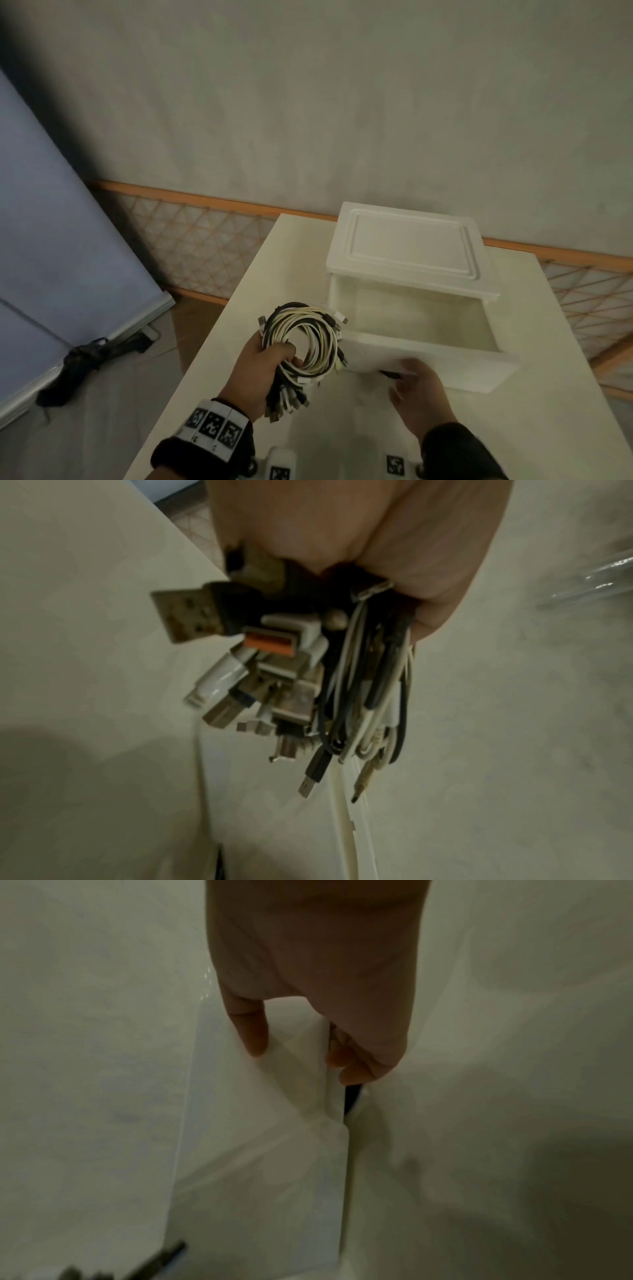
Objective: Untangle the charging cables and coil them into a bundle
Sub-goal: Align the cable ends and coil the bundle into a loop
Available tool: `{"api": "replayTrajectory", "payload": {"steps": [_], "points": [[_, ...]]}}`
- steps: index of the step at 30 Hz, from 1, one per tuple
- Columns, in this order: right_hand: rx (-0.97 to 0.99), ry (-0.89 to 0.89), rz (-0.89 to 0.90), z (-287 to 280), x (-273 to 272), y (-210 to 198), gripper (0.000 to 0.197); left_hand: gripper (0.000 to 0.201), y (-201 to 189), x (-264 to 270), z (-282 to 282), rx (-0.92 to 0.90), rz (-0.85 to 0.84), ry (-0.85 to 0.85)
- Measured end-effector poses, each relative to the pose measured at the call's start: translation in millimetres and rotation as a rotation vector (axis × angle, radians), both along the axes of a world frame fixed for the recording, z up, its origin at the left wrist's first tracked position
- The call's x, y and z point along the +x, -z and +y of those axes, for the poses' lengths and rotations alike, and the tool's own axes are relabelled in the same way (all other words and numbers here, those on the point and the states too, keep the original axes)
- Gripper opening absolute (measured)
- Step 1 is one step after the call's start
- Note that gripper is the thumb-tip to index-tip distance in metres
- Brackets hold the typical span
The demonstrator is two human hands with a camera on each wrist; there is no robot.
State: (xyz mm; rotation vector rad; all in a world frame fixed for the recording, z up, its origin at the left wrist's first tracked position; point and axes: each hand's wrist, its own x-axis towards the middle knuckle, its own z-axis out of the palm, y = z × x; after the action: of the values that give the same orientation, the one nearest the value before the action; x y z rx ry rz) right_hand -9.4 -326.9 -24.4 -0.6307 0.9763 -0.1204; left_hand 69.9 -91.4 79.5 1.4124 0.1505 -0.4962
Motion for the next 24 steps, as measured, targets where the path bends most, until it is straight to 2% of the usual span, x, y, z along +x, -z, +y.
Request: {"api": "replayTrajectory", "payload": {"steps": [2, 4, 6, 7, 9, 10, 11, 12, 13, 14, 15, 17, 19, 22, 24], "points": [[-0.045, -0.138, 0.087, 2, -21, 0, 0.007, 0.014, 0, -1, -5, 0.01, -0.008, 0.022], [-0.23, -0.415, 0.188, 2, -32, -23, 0.015, 0.013, 0, -2, -10, 0.055, -0.056, 0.065], [-0.634, -0.706, 0.222, 3, -33, -62, 0.021, 0.013, -1, -3, -14, 0.152, -0.187, 0.161], [-0.929, -0.756, 0.199, 5, -30, -83, 0.023, 0.013, -2, -3, -16, 0.211, -0.269, 0.226], [-1.476, -0.635, 0.027, 16, -23, -135, 0.015, 0.021, -7, -3, -18, 0.331, -0.399, 0.37], [-1.623, -0.599, -0.132, 24, -18, -158, 0.015, 0.024, -8, -4, -20, 0.374, -0.445, 0.441], [-1.709, -0.653, -0.265, 29, -11, -171, 0.035, 0.025, -12, -6, -22, 0.382, -0.483, 0.497], [-1.712, -0.775, -0.351, 32, -1, -177, 0.055, 0.026, -15, -8, -25, 0.371, -0.508, 0.536], [-1.644, -0.901, -0.367, 35, 7, -178, 0.066, 0.029, -19, -10, -27, 0.34, -0.52, 0.557], [-1.515, -0.99, -0.378, 37, 13, -176, 0.065, 0.033, -24, -11, -29, 0.304, -0.526, 0.564], [-1.334, -0.99, -0.419, 37, 16, -171, 0.056, 0.037, -27, -10, -31, 0.267, -0.524, 0.562], [-1.028, -0.87, -0.524, 34, 15, -160, 0.043, 0.04, -32, -7, -31, 0.202, -0.529, 0.562], [-0.97, -0.809, -0.568, 33, 9, -156, 0.047, 0.04, -33, -3, -30, 0.143, -0.512, 0.549], [-1.009, -0.811, -0.57, 32, 7, -156, 0.064, 0.046, -32, 0, -32, 0.031, -0.448, 0.517], [-1.053, -0.81, -0.528, 28, 10, -158, 0.064, 0.047, -31, 1, -37, -0.03, -0.391, 0.512]]}}
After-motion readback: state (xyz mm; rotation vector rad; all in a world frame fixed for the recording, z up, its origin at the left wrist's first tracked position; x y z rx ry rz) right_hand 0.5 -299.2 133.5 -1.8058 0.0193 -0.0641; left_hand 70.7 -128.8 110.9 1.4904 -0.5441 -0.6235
